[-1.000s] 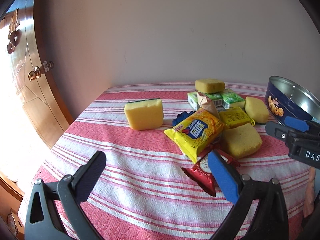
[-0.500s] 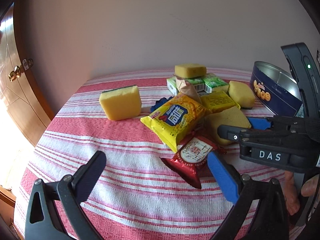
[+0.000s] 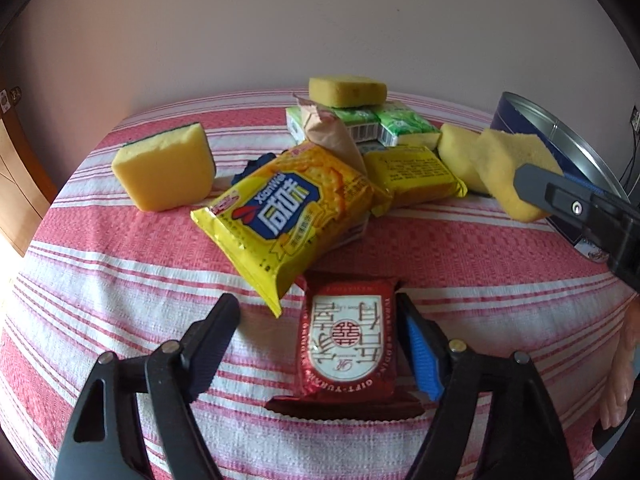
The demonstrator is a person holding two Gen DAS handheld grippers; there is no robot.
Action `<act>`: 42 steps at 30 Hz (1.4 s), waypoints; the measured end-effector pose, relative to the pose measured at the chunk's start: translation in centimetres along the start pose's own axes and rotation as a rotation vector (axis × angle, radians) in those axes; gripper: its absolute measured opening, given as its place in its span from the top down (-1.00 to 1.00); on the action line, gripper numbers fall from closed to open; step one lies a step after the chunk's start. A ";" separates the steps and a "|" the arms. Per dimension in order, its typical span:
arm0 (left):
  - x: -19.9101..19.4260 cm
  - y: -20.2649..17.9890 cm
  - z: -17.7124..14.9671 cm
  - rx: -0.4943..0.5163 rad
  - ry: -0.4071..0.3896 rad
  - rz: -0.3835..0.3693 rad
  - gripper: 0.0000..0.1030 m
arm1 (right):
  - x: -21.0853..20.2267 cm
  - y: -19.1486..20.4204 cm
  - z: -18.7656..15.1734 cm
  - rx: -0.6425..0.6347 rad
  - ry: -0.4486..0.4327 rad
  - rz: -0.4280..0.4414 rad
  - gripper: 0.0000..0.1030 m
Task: Organize objects
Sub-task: 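Grasp the red snack packet with left tool while right tool grasps a yellow sponge, then carry both items over the blue tin and open both tools to drop them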
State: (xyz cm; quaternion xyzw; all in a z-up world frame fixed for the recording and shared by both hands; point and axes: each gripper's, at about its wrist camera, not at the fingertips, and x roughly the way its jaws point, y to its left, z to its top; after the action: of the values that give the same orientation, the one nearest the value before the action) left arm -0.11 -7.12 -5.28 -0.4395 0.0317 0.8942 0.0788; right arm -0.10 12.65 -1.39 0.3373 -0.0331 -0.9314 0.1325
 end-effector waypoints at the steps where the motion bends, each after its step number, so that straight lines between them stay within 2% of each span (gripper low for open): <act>1: -0.1 -0.1 0.0 0.003 -0.006 -0.003 -0.23 | -0.1 0.2 0.0 -0.003 -0.002 -0.002 -0.13; 4: -0.7 -0.5 -0.3 0.013 -0.017 -0.010 0.21 | -0.6 0.2 -0.1 -0.012 -0.018 -0.013 -0.14; 11: -2.7 0.1 -1.5 -0.019 -0.046 -0.004 0.25 | -2.7 -0.8 0.4 0.000 -0.083 -0.020 -0.13; 16: -7.0 -2.3 -0.4 0.069 -0.189 0.032 0.24 | -5.4 -3.3 0.8 0.014 -0.160 -0.032 -0.13; 18: -8.2 -3.9 0.5 0.094 -0.238 0.010 0.24 | -6.4 -5.1 1.0 0.029 -0.191 -0.041 -0.13; 23: -9.1 -8.7 3.1 0.145 -0.304 -0.082 0.24 | -8.9 -9.7 1.0 0.023 -0.265 -0.145 -0.13; 28: -7.5 -14.5 5.8 0.163 -0.315 -0.183 0.24 | -10.0 -14.9 0.8 0.058 -0.277 -0.284 -0.14; 33: -5.4 -19.9 8.1 0.191 -0.315 -0.258 0.24 | -9.7 -18.4 1.1 0.070 -0.243 -0.352 -0.14; 35: -4.2 -21.8 8.8 0.203 -0.304 -0.270 0.24 | -9.2 -19.4 1.0 0.053 -0.224 -0.398 -0.14; 42: -0.2 -25.2 9.7 0.186 -0.218 -0.280 0.24 | -7.2 -20.6 0.9 0.070 -0.141 -0.433 -0.14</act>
State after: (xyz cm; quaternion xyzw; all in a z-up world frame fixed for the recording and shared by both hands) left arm -3.31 18.91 1.10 -0.3308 0.0442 0.9101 0.2455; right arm 0.04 34.43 0.66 0.2751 -0.0015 -0.9577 -0.0850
